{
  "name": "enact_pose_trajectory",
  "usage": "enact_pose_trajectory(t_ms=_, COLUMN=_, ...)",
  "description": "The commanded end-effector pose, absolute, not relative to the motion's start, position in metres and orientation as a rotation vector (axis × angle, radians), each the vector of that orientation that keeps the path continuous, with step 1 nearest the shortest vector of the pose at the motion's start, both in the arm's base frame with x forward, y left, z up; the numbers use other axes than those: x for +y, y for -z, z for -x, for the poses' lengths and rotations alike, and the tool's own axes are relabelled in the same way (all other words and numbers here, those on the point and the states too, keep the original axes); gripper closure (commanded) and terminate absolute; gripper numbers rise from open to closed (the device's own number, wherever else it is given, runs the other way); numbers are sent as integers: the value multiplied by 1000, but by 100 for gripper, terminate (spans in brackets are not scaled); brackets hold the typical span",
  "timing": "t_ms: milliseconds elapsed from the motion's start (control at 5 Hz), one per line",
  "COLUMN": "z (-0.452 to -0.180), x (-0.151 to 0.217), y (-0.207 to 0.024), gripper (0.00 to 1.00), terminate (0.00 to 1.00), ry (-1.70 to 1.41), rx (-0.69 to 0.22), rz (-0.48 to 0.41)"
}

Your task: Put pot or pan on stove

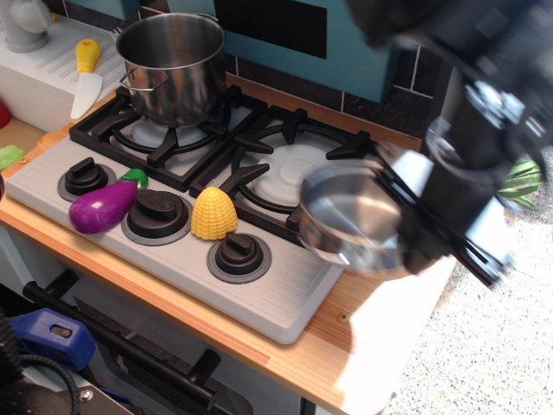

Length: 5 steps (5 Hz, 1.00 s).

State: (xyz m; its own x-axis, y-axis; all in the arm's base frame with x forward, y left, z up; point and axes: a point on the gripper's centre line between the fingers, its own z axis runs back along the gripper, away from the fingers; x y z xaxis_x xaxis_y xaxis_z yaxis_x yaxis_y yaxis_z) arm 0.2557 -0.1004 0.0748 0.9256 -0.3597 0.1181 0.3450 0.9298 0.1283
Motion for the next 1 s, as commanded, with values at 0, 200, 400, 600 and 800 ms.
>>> enact_pose_trajectory(t_ms=0, z=-277, x=-67, y=-92, gripper=100, terminate=0, ry=447, rx=-260, rz=-107)
enact_pose_trajectory(t_ms=200, z=-283, x=-54, y=-89, gripper=100, terminate=0, ry=477, rx=-288, rz=-109)
enact_pose_trajectory(t_ms=400, z=-293, x=-35, y=-85, gripper=100, terminate=0, ry=533, rx=-327, rz=-96)
enact_pose_trajectory(t_ms=600, z=-297, x=-25, y=-77, gripper=100, terminate=0, ry=565, rx=-375, rz=-111)
enact_pose_trajectory(t_ms=800, z=-294, x=-21, y=-68, gripper=0, terminate=100, ry=590, rx=-436, rz=-121)
